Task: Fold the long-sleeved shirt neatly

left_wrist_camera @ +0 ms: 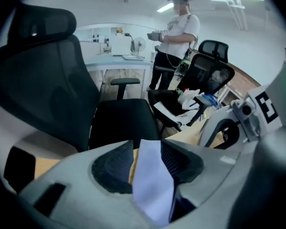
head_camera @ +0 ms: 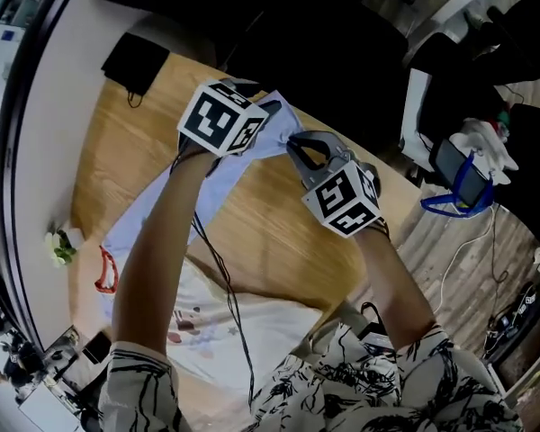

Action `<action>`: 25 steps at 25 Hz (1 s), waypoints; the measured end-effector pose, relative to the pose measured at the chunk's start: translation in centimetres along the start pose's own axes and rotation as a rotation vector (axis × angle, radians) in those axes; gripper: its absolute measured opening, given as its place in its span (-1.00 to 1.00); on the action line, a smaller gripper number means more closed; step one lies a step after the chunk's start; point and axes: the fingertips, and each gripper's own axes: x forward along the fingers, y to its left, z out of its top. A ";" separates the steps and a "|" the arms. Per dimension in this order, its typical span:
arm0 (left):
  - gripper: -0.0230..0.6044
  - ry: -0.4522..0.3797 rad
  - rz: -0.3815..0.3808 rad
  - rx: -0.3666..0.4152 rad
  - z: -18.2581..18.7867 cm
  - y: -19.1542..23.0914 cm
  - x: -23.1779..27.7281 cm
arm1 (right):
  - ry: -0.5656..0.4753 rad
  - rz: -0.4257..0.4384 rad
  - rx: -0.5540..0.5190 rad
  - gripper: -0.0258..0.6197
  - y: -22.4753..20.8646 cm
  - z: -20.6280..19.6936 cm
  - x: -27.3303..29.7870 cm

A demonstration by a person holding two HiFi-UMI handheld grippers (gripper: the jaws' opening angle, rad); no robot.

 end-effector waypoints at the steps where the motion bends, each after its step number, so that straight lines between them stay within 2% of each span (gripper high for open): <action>1: -0.35 0.027 0.001 0.038 0.1 -0.2 0.8 | 0.006 -0.005 0.006 -0.83 0.1 -0.2 0.0; 3: -0.42 0.070 0.000 0.085 0.0 -0.5 2.1 | 0.016 -0.015 0.007 -0.83 0.0 -0.4 0.1; 5: -0.52 0.073 -0.007 0.077 0.0 -0.7 2.9 | 0.019 -0.019 0.003 -0.83 -0.2 -0.4 0.1; 8: -0.82 0.034 -0.012 0.033 0.1 -1.0 3.3 | 0.012 -0.024 0.021 -0.83 -0.3 -0.5 -0.1; 12: -0.84 -0.036 0.022 0.049 1.0 -0.8 0.8 | -0.062 -0.040 0.052 -0.83 -0.8 1.9 -1.5; 16: -0.84 -0.173 0.047 0.047 5.1 -0.5 -6.6 | -0.177 -0.058 0.043 -0.83 -1.5 8.0 -5.7; 19: -0.84 -0.263 0.109 0.069 7.6 0.1 -14.4 | -0.270 -0.034 0.016 -0.83 -1.1 14.1 -8.6; 22: -0.84 -0.300 0.184 0.096 7.8 -0.3 -22.4 | -0.320 0.033 -0.031 -0.83 1.8 20.1 -10.9; 25: -0.84 -0.359 0.254 0.086 6.0 -1.1 -29.7 | -0.355 0.107 -0.071 -0.83 6.0 25.1 -12.7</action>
